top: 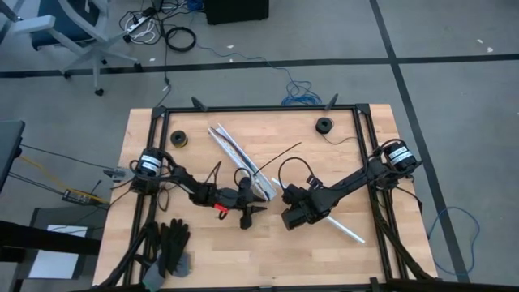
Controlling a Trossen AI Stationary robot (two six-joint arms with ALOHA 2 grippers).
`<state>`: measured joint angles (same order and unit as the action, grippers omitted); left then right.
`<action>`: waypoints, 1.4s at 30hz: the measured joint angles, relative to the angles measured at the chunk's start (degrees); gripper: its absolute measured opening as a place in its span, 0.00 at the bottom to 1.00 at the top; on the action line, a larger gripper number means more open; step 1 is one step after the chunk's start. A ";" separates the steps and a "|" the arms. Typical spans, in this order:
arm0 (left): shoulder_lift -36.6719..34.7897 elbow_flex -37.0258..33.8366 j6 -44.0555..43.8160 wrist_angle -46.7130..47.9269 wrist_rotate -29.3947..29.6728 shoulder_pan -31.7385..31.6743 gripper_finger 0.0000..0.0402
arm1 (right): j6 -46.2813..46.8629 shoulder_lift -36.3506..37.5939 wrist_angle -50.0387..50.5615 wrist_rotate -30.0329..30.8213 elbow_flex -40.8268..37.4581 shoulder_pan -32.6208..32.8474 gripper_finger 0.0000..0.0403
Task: Ziptie cables
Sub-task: Close the white cable duct
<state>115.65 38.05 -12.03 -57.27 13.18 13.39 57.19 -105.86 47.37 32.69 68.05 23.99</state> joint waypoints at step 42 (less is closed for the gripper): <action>0.03 0.02 -1.13 4.86 0.03 -0.53 0.26 | 3.61 0.76 -13.58 -0.79 -9.86 -1.82 0.37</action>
<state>115.68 38.06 -13.16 -52.41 13.21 12.86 60.79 -105.10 33.78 31.90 58.19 22.17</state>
